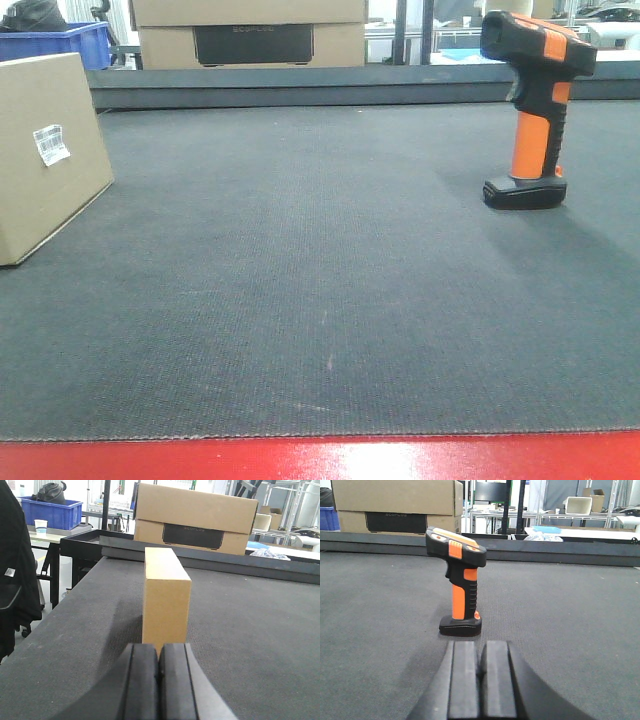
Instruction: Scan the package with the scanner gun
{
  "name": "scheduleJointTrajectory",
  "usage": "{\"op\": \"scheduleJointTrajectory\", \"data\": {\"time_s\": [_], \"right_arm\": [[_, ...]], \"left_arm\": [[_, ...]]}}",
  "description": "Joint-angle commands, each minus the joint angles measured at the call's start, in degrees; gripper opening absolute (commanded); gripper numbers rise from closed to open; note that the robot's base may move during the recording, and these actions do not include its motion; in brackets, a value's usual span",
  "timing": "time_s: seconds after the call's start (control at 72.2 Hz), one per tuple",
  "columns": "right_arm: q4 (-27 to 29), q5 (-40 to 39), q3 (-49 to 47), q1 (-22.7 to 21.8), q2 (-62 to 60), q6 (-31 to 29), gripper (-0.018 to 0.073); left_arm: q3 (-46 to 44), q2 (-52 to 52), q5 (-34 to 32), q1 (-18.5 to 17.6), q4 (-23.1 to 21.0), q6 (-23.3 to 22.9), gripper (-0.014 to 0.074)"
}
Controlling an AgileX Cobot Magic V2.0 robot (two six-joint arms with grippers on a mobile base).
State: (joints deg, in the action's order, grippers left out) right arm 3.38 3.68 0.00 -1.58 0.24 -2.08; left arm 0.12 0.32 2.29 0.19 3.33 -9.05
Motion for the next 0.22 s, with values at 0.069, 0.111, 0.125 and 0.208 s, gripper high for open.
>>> {"op": "scheduleJointTrajectory", "data": {"time_s": [0.069,0.111,0.125,0.208], "right_arm": [[-0.05,-1.13,0.00,-0.15,-0.24,-0.19,-0.0167],[-0.05,-1.13,0.00,-0.15,-0.24,-0.19,-0.0167],[-0.05,-1.13,0.00,-0.15,-0.24,-0.19,-0.0167],[-0.05,-1.13,0.00,-0.15,-0.24,-0.19,-0.0167]], "left_arm": [[-0.12,-0.32,-1.57,0.18,-0.24,0.25,-0.0111],[-0.12,-0.32,-1.57,0.18,-0.24,0.25,-0.0111],[-0.12,-0.32,-1.57,0.18,-0.24,0.25,-0.0111],[-0.12,-0.32,-1.57,0.18,-0.24,0.25,-0.0111]]}}
